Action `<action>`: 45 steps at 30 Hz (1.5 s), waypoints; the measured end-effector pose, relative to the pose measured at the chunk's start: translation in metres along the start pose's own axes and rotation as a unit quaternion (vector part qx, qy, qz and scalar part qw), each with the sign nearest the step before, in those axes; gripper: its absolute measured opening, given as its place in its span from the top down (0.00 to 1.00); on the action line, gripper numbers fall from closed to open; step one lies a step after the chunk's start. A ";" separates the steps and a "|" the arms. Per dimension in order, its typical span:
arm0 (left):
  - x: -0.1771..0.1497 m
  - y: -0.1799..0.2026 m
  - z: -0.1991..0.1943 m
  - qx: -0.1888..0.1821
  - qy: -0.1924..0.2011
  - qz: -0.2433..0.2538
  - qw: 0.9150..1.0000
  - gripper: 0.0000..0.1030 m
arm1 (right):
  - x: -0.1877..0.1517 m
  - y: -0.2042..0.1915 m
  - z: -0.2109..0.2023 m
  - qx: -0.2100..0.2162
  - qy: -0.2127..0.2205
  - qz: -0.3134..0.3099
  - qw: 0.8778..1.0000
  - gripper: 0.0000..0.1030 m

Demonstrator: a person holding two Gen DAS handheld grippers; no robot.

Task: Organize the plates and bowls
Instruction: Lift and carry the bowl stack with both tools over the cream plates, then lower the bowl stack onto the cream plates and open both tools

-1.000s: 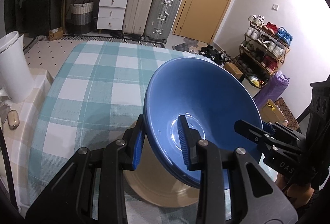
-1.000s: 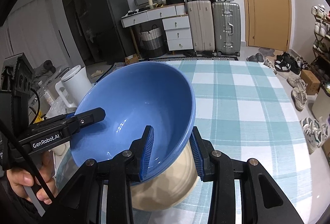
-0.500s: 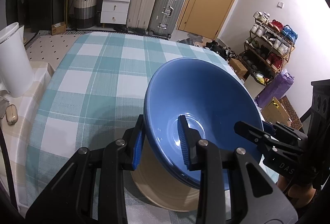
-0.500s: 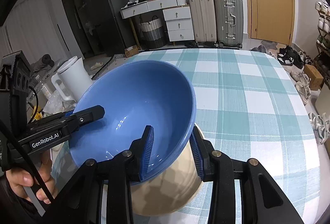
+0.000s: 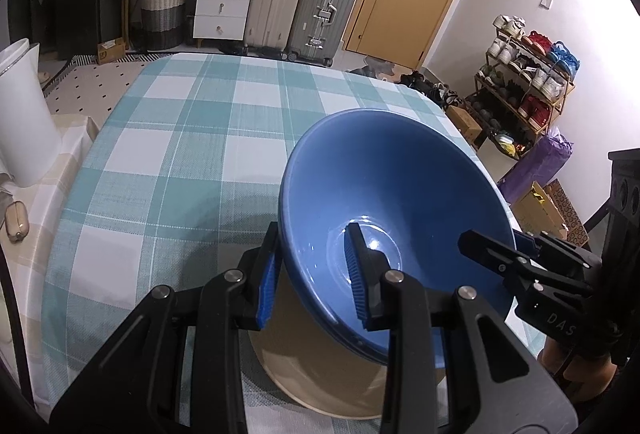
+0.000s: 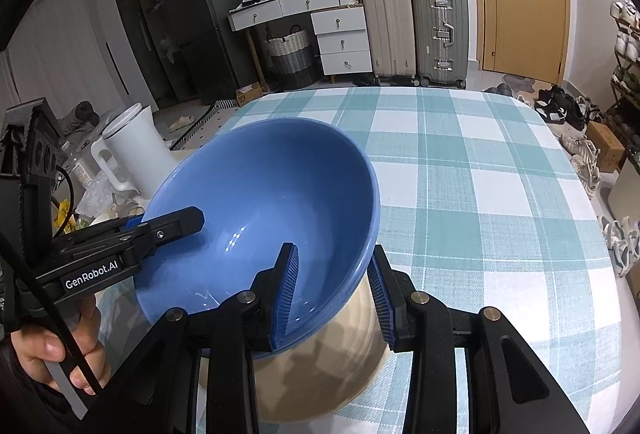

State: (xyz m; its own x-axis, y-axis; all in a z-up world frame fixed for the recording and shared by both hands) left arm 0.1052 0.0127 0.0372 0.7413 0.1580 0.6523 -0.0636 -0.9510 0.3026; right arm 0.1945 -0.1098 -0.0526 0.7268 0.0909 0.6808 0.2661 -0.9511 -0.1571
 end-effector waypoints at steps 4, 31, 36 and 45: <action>0.002 0.001 0.007 0.002 0.000 0.007 1.000 0.73 | -0.001 0.002 0.001 0.000 0.001 0.001 1.000 0.65; -0.004 -0.003 -0.024 0.011 0.053 0.048 0.997 0.18 | -0.005 0.009 -0.025 0.039 0.039 -0.034 0.998 0.03; -0.015 -0.009 -0.051 0.008 0.088 0.069 0.994 0.01 | -0.017 0.012 -0.043 0.040 0.081 -0.062 0.994 0.01; -0.043 -0.017 -0.092 -0.011 0.147 0.091 0.985 0.01 | -0.045 0.022 -0.062 0.072 0.132 -0.091 0.984 0.01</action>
State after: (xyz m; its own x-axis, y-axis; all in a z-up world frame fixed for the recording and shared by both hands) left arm 0.0132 0.0465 0.0676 0.4912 0.0585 0.8691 -0.1947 -0.9651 0.1750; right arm 0.1284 -0.1528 -0.0428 0.4743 0.1571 0.8663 0.4771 -0.8728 -0.1029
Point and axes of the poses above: each gripper's, at about its wrist camera, not at the fingertips, and z roughly the way its jaws point, y to its right, x to its top, the point moved 3 cm from there along z, roughly the way its jaws point, and after that the axes turned 3 degrees about -x, right-handed, at the moved point
